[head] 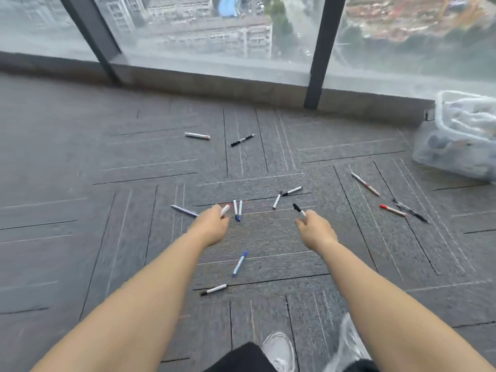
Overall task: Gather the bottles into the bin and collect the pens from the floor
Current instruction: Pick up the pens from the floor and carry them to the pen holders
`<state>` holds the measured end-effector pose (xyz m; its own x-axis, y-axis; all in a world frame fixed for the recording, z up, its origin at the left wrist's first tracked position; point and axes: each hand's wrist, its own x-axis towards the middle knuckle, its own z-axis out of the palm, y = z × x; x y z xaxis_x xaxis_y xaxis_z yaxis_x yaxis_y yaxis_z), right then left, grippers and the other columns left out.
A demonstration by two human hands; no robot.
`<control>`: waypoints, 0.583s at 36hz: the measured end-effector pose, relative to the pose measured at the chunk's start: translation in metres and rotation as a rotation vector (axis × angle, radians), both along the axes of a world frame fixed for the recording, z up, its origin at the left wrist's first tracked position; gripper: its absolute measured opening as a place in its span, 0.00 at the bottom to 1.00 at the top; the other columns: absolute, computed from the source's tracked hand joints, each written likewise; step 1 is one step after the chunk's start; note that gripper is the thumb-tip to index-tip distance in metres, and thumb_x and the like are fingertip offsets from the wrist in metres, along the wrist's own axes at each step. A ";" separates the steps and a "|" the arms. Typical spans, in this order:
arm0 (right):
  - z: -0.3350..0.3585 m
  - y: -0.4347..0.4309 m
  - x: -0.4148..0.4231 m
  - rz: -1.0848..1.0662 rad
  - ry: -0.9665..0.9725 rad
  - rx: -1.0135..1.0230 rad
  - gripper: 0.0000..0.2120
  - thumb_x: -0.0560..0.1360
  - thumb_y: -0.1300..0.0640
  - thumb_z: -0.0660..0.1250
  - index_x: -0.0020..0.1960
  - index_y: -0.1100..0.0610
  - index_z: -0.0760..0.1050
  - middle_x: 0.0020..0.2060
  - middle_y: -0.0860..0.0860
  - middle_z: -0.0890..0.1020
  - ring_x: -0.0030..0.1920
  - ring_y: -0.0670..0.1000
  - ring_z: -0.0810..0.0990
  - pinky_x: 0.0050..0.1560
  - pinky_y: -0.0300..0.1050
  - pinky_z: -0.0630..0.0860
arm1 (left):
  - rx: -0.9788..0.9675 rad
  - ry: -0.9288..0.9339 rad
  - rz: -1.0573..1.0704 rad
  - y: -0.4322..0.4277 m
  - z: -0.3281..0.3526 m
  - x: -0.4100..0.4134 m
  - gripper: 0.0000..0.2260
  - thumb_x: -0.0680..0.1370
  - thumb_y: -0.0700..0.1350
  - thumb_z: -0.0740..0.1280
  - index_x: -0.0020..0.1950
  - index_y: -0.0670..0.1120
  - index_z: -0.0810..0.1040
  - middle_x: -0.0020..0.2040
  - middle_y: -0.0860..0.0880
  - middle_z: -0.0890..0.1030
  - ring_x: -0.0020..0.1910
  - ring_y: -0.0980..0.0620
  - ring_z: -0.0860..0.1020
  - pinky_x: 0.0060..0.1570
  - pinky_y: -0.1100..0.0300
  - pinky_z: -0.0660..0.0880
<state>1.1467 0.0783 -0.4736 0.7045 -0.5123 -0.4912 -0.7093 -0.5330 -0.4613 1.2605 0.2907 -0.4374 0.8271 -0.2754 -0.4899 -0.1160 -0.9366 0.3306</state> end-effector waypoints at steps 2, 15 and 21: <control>0.005 0.014 0.002 -0.011 -0.013 0.031 0.11 0.81 0.49 0.56 0.51 0.57 0.68 0.46 0.54 0.77 0.46 0.57 0.76 0.44 0.48 0.70 | 0.006 0.004 0.017 0.017 0.007 -0.002 0.11 0.80 0.48 0.59 0.57 0.43 0.72 0.57 0.40 0.78 0.52 0.41 0.75 0.49 0.53 0.71; -0.038 0.077 0.022 -0.065 0.064 0.125 0.08 0.78 0.53 0.61 0.48 0.57 0.68 0.42 0.54 0.75 0.43 0.56 0.73 0.40 0.45 0.67 | 0.015 0.083 0.021 0.073 -0.032 -0.005 0.05 0.78 0.47 0.62 0.50 0.48 0.71 0.50 0.45 0.78 0.46 0.44 0.76 0.46 0.54 0.73; -0.116 0.117 0.047 -0.116 0.192 0.154 0.09 0.79 0.52 0.61 0.50 0.57 0.69 0.41 0.53 0.75 0.38 0.53 0.73 0.32 0.44 0.65 | 0.015 0.226 0.064 0.105 -0.126 0.002 0.06 0.76 0.47 0.65 0.50 0.48 0.71 0.44 0.48 0.75 0.43 0.45 0.76 0.41 0.56 0.72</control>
